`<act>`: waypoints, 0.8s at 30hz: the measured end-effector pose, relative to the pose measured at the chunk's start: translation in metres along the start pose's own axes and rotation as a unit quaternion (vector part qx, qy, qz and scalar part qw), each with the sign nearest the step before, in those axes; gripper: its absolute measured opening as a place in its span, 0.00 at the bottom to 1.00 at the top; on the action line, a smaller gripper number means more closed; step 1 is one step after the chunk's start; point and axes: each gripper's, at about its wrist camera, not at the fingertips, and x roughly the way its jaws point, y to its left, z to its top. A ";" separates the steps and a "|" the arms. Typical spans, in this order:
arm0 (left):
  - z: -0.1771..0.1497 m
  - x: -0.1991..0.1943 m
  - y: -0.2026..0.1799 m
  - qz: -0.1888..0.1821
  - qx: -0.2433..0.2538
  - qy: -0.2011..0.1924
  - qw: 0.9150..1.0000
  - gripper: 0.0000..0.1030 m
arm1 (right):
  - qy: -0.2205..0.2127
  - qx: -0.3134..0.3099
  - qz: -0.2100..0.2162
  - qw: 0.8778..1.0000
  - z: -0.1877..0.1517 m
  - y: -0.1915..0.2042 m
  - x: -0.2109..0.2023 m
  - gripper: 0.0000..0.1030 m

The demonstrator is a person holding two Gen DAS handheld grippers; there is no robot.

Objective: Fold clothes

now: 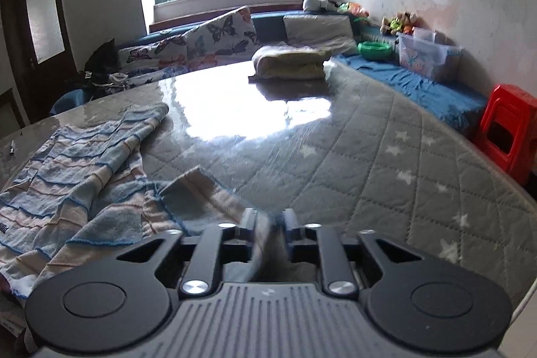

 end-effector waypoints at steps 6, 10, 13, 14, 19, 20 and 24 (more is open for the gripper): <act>-0.031 -0.003 0.030 0.042 -0.030 0.036 0.998 0.01 | -0.011 -0.011 0.016 1.000 0.009 0.009 -0.003 0.29; -0.040 -0.013 0.043 0.063 -0.046 0.039 0.996 0.01 | -0.005 -0.035 0.051 0.998 0.008 0.029 0.002 0.35; -0.034 -0.019 0.043 0.060 -0.038 0.032 0.997 0.03 | 0.007 -0.055 0.071 0.996 0.005 0.043 0.010 0.41; -0.031 -0.018 0.038 0.055 -0.030 0.029 0.998 0.04 | 0.012 -0.061 0.076 0.995 0.004 0.048 0.014 0.41; -0.012 -0.001 0.009 0.039 0.022 0.014 0.999 0.35 | 0.026 -0.075 0.087 0.993 0.002 0.063 0.026 0.42; -0.008 0.006 0.004 0.043 0.033 0.013 0.998 0.38 | 0.027 -0.077 0.089 0.993 0.004 0.066 0.028 0.42; 0.003 0.037 -0.011 0.045 0.068 0.016 0.997 0.39 | 0.025 -0.096 0.091 0.991 0.012 0.075 0.036 0.48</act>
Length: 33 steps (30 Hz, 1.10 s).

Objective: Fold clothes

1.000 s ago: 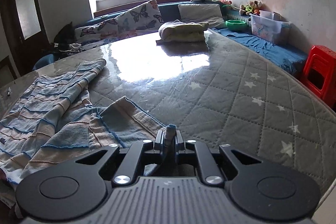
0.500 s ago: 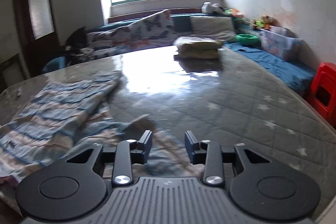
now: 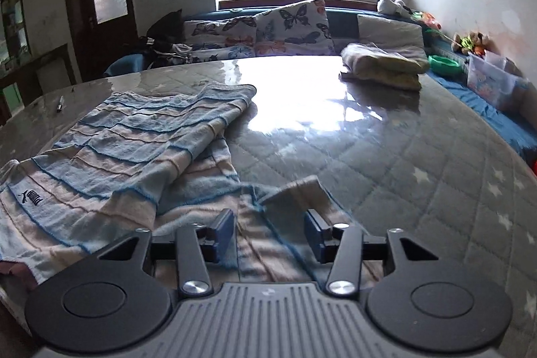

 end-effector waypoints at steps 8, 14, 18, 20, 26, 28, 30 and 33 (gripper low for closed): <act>0.001 0.039 -0.003 0.024 0.026 0.021 0.999 0.44 | 0.012 -0.036 0.023 0.999 0.018 0.013 0.026 0.48; -0.005 0.036 -0.008 0.013 0.043 0.011 0.999 0.08 | 0.021 -0.054 0.041 0.997 0.026 0.028 0.050 0.47; -0.011 0.030 -0.008 0.025 0.039 0.003 0.999 0.07 | 0.021 -0.054 0.043 0.997 0.031 0.033 0.059 0.37; -0.013 0.026 -0.005 0.031 0.029 0.003 0.999 0.07 | 0.020 -0.051 0.036 0.998 0.031 0.032 0.059 0.24; -0.027 0.007 0.007 0.053 0.005 0.004 0.999 0.07 | 0.018 -0.023 -0.004 1.000 0.021 0.015 0.046 0.19; -0.032 0.000 0.011 0.058 -0.001 0.005 0.998 0.07 | 0.019 -0.008 -0.016 1.000 0.014 0.008 0.037 0.19; -0.037 -0.006 0.013 0.064 -0.002 0.005 0.998 0.07 | 0.019 0.002 -0.025 1.000 0.007 0.002 0.027 0.19; -0.041 -0.013 0.014 0.069 -0.007 0.009 0.998 0.07 | 0.021 0.009 -0.033 0.999 -0.003 0.000 0.013 0.19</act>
